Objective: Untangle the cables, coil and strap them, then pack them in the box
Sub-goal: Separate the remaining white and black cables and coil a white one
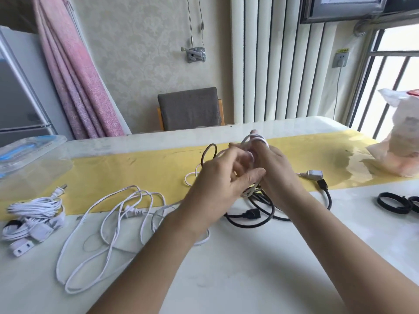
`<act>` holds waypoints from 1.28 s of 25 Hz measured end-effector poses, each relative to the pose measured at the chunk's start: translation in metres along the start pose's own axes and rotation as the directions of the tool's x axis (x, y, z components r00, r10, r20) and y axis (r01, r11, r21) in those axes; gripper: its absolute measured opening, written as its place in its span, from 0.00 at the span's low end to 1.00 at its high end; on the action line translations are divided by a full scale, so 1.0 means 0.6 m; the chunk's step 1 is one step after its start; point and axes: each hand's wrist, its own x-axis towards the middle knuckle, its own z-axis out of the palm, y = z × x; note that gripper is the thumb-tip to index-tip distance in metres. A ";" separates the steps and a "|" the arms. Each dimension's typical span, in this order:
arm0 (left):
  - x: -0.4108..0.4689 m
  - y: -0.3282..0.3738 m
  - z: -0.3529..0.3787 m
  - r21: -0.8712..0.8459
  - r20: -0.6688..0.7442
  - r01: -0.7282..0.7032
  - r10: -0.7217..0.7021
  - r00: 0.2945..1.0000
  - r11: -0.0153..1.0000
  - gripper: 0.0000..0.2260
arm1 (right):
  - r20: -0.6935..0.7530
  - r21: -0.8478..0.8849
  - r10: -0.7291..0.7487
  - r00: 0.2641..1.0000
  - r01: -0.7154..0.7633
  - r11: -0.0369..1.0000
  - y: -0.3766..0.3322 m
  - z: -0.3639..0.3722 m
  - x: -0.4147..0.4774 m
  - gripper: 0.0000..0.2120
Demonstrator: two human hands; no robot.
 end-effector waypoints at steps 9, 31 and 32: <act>0.016 -0.006 -0.031 -0.082 0.045 -0.023 0.027 0.999 0.996 0.11 | -0.008 0.043 0.061 0.998 -0.061 0.997 -0.073 -0.097 0.007 0.07; 0.031 0.023 -0.214 -0.933 -0.019 0.109 -0.349 0.937 0.344 0.15 | -0.542 -0.347 -0.097 0.835 -0.117 0.930 -0.223 -0.163 0.017 0.39; 0.040 0.036 -0.206 -0.917 0.009 0.136 -0.324 0.946 0.374 0.18 | -0.581 -0.508 -0.201 0.789 -0.158 0.847 -0.227 -0.162 0.012 0.39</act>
